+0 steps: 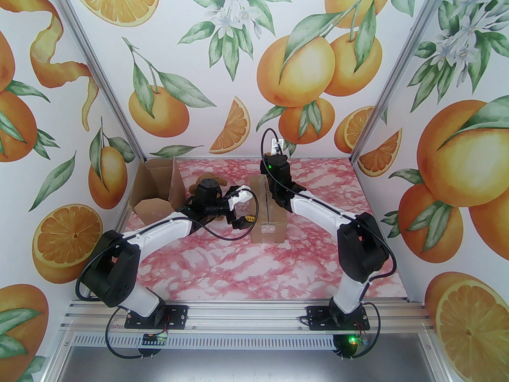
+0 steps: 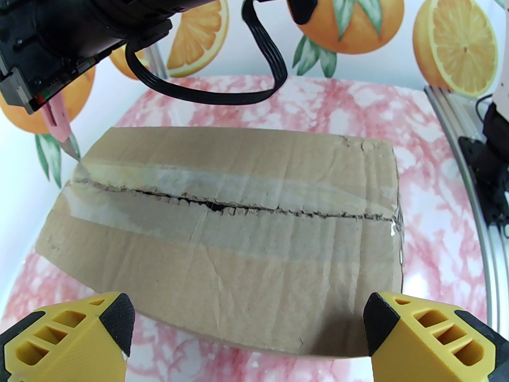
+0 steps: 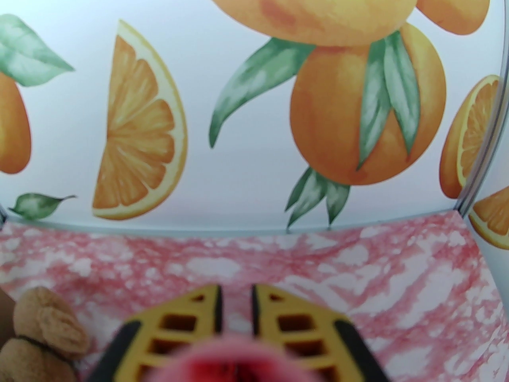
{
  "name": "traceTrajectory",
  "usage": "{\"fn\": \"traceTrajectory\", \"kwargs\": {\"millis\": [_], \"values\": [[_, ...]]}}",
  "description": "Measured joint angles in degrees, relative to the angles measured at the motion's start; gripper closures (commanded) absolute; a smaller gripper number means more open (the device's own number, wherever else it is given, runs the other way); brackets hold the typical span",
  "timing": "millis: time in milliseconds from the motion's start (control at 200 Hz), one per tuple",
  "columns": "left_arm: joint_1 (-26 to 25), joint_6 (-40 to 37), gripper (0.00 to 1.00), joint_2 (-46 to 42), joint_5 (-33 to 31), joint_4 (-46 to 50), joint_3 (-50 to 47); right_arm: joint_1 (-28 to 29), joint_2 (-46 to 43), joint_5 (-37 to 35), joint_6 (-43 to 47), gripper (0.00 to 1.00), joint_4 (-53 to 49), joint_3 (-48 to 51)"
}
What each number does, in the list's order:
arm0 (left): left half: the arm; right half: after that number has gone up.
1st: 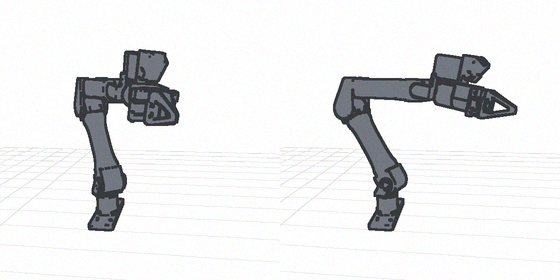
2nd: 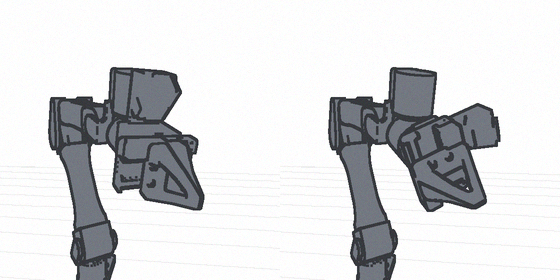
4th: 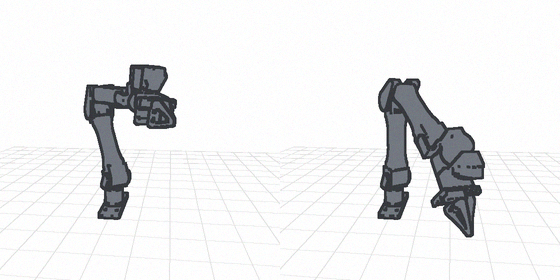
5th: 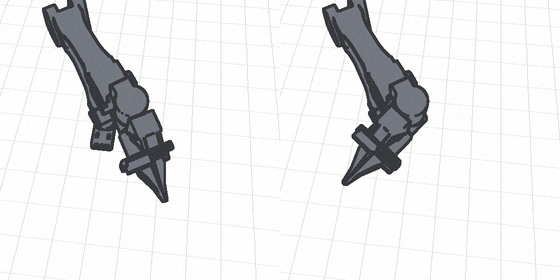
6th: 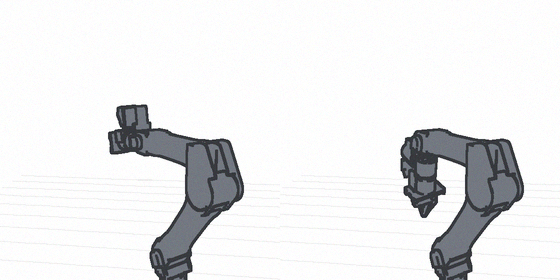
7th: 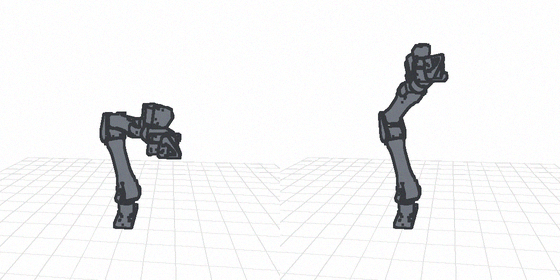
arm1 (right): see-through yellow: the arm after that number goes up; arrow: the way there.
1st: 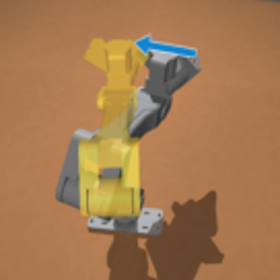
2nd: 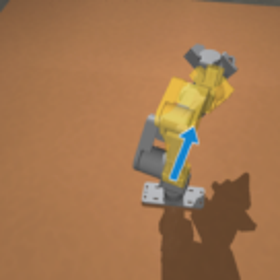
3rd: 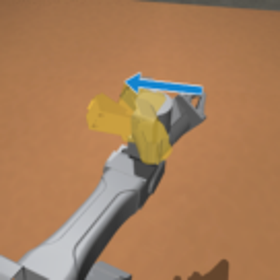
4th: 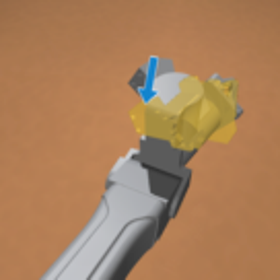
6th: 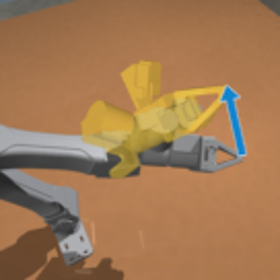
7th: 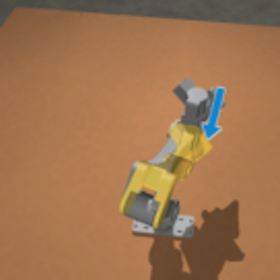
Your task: Unpack the express box
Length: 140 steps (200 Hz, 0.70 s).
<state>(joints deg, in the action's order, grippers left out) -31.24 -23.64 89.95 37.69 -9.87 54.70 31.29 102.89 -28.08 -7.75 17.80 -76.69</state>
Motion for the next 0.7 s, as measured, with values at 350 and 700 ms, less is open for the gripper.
{"fn": "traceTrajectory", "kwargs": {"millis": [350,700], "values": [[2.69,6.75,0.01,0.0,-0.17,-1.95,1.36,2.43,-1.09,-0.44,1.33,1.0,3.45,1.07],[7.48,21.77,0.07,12.31,-1.73,-0.59,22.12,2.32,-1.07,-1.53,1.77,1.0,3.21,1.09]]}}
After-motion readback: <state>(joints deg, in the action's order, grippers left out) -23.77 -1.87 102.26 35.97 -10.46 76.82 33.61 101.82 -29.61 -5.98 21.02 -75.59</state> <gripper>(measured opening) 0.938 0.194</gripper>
